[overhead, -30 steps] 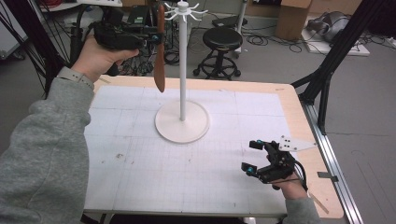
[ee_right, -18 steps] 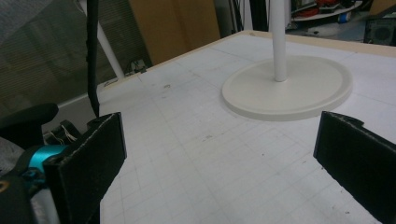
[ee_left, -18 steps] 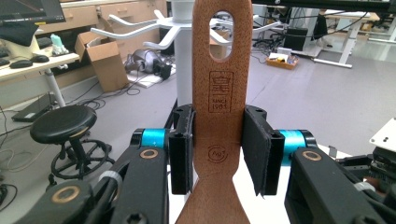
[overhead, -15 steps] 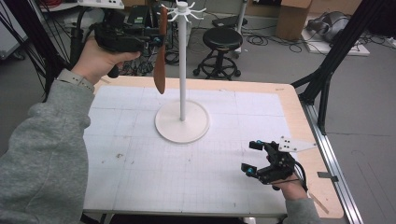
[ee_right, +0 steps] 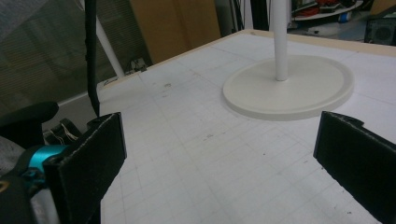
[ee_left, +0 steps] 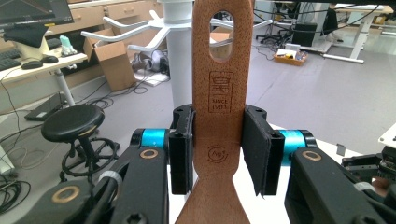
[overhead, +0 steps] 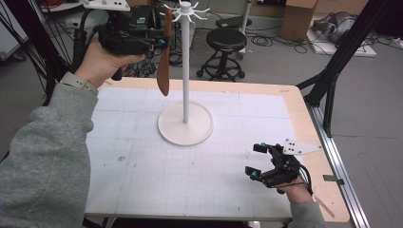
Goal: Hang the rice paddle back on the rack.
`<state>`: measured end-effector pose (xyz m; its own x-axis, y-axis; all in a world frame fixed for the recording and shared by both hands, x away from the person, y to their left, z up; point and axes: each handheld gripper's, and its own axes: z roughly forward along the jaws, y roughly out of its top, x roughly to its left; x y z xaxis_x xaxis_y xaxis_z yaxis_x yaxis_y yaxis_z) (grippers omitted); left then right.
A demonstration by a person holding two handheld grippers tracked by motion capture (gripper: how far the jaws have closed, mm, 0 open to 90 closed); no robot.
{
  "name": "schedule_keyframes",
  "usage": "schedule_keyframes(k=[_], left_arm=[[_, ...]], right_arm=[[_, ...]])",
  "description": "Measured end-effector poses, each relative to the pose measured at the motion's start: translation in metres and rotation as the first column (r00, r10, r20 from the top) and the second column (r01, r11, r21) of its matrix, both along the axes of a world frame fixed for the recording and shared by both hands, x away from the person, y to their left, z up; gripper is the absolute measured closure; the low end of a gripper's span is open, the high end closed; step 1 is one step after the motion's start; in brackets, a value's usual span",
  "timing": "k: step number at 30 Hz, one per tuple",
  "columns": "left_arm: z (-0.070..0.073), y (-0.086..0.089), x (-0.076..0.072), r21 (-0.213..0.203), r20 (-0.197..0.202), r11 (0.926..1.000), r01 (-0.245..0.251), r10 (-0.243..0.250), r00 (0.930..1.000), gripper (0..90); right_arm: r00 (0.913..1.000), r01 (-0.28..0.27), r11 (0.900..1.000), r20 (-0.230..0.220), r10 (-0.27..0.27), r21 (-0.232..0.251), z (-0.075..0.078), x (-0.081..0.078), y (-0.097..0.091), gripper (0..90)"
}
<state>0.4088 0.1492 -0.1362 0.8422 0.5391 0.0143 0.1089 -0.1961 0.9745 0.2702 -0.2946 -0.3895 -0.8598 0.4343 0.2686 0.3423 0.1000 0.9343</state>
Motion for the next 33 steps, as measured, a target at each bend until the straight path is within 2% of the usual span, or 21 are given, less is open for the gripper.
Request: schedule_keyframes(k=[4, 8, 14, 25, 33], left_arm=[[0.0, 0.0, 0.002, 0.005, -0.002, 0.9999, -0.015, 0.015, 0.9999, 65.0], [0.0, -0.002, -0.002, 0.0, 0.002, 1.0, 0.004, -0.004, 1.0, 65.0], [0.001, -0.006, -0.008, 0.02, 0.013, 0.9998, 0.01, -0.01, 0.9999, 65.0], [-0.002, -0.008, 0.0, 0.025, 0.004, 0.9984, -0.052, 0.052, 0.9987, 65.0], [-0.003, -0.01, 0.004, 0.014, -0.002, 0.9978, -0.065, 0.065, 0.9979, 65.0]], right_arm=[[1.0, 0.0, 1.0, 0.002, 0.0, -0.002, -0.001, 0.0, 0.0, 0.9], [1.0, 0.0, 1.0, 0.0, 0.0, 0.0, 0.0, 0.0, 0.0, 0.9], [1.0, -0.002, 1.0, 0.007, 0.002, -0.003, 0.0, 0.0, 0.001, 0.9], [1.0, -0.001, 1.0, 0.006, 0.001, -0.004, -0.001, 0.0, 0.001, 0.9], [1.0, -0.001, 1.0, 0.004, 0.001, -0.003, -0.001, 0.0, 0.0, 0.9]])
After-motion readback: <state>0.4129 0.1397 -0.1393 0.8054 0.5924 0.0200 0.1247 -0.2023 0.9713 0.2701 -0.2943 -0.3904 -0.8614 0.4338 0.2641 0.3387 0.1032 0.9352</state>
